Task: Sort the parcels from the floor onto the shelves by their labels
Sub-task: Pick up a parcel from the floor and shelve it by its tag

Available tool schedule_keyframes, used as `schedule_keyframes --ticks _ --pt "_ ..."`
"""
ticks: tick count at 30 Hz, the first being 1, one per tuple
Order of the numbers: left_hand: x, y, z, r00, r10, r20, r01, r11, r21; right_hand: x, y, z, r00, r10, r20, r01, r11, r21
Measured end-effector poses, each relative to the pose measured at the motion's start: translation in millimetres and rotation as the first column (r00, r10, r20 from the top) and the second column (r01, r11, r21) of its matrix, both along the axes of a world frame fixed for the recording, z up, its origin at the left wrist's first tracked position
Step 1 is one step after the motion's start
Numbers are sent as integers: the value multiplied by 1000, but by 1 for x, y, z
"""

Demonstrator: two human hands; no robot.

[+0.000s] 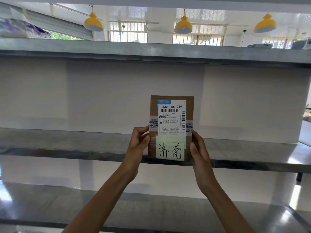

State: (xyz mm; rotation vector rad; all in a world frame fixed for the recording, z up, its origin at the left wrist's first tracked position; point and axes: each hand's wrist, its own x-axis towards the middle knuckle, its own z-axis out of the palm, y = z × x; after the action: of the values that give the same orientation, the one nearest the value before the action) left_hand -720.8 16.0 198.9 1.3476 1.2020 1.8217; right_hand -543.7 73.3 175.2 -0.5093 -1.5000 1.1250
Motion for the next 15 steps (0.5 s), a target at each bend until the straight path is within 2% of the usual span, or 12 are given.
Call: schedule_keyframes --ticks 8,15 --pt "-5 -9 2 1000 3 -16 -2 1000 31 0 -1 -3 999 34 -39 -36 998 -59" --pt "-9 -16 -10 998 -64 20 64 998 -15 -2 -1 -8 998 4 60 -1 999 -49"
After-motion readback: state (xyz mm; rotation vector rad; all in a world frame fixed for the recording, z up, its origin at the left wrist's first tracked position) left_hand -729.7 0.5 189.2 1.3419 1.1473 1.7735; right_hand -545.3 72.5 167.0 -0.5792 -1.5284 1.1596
